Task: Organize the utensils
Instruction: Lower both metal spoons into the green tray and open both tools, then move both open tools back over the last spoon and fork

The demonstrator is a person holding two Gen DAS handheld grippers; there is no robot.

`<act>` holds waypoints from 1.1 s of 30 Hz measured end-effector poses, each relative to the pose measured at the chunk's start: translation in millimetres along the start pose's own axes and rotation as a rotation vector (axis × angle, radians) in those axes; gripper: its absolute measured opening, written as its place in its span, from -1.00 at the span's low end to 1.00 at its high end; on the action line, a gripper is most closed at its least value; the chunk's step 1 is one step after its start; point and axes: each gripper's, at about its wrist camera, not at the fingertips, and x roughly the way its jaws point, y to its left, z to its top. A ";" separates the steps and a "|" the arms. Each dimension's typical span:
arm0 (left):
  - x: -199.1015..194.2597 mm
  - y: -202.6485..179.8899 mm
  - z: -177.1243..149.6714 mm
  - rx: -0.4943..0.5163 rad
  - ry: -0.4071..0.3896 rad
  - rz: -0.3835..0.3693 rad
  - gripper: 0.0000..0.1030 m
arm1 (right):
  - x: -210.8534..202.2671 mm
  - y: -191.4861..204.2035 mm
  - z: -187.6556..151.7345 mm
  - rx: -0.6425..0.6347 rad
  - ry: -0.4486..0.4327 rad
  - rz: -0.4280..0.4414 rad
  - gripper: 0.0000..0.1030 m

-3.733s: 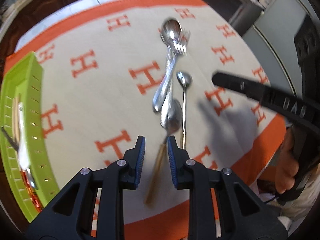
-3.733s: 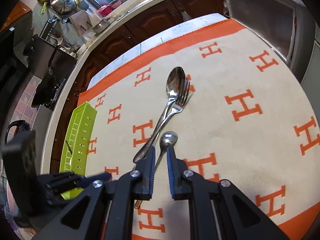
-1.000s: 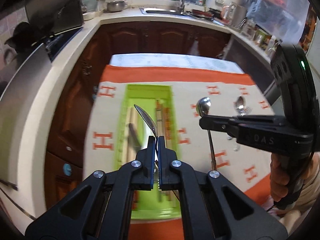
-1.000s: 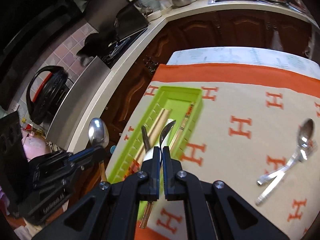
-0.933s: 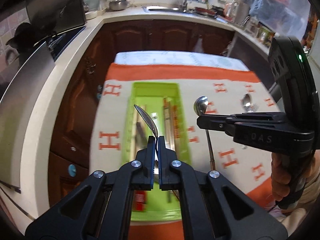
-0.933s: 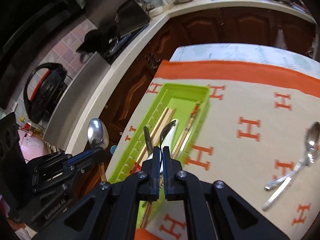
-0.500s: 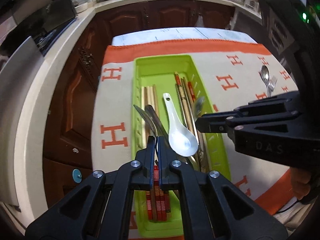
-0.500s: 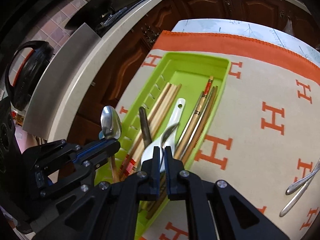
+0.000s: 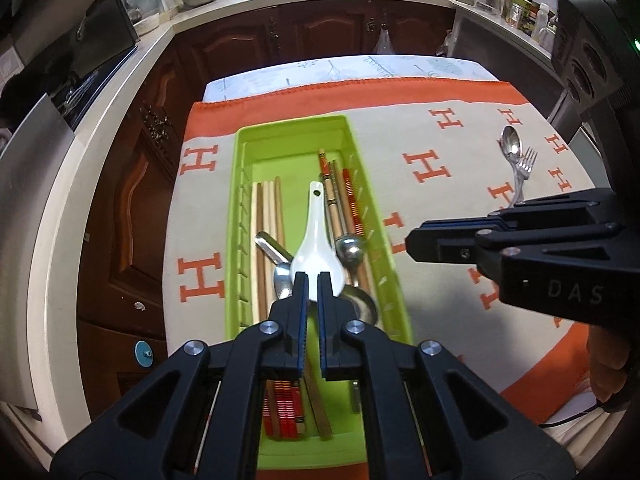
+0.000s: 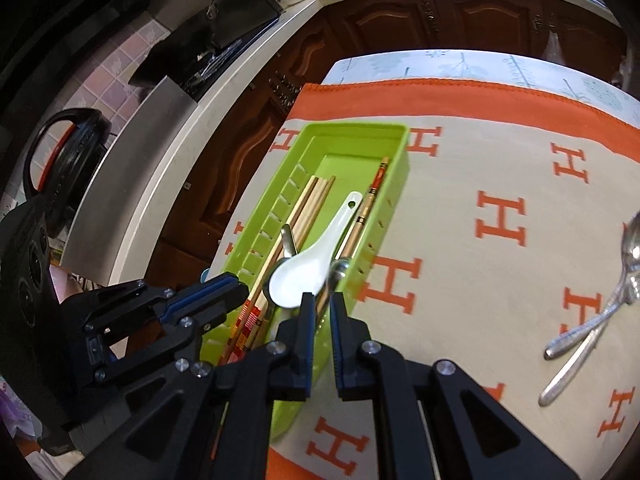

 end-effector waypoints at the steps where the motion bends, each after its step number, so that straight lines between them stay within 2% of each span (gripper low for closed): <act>1: -1.5 -3.8 1.5 -0.001 0.002 -0.007 -0.96 | -3.4 -3.0 -1.7 0.005 -0.006 0.000 -0.85; 6: -9.1 -24.4 10.7 0.014 -0.004 -0.038 -0.96 | -29.2 -24.3 -11.9 0.043 -0.052 0.006 -0.86; 12: -13.4 -68.8 26.5 0.092 -0.007 -0.092 -0.96 | -62.1 -57.1 -25.1 0.100 -0.109 -0.001 -0.85; 18: -4.0 -122.4 41.9 0.184 0.012 -0.144 -0.96 | -94.8 -106.3 -40.6 0.191 -0.162 -0.025 -0.85; 26: 34.3 -190.5 64.9 0.272 0.083 -0.232 -0.96 | -117.1 -175.4 -53.3 0.348 -0.212 -0.079 -0.85; 33: 83.9 -229.1 77.7 0.326 0.177 -0.321 -0.96 | -112.3 -217.7 -58.9 0.445 -0.207 -0.081 -0.85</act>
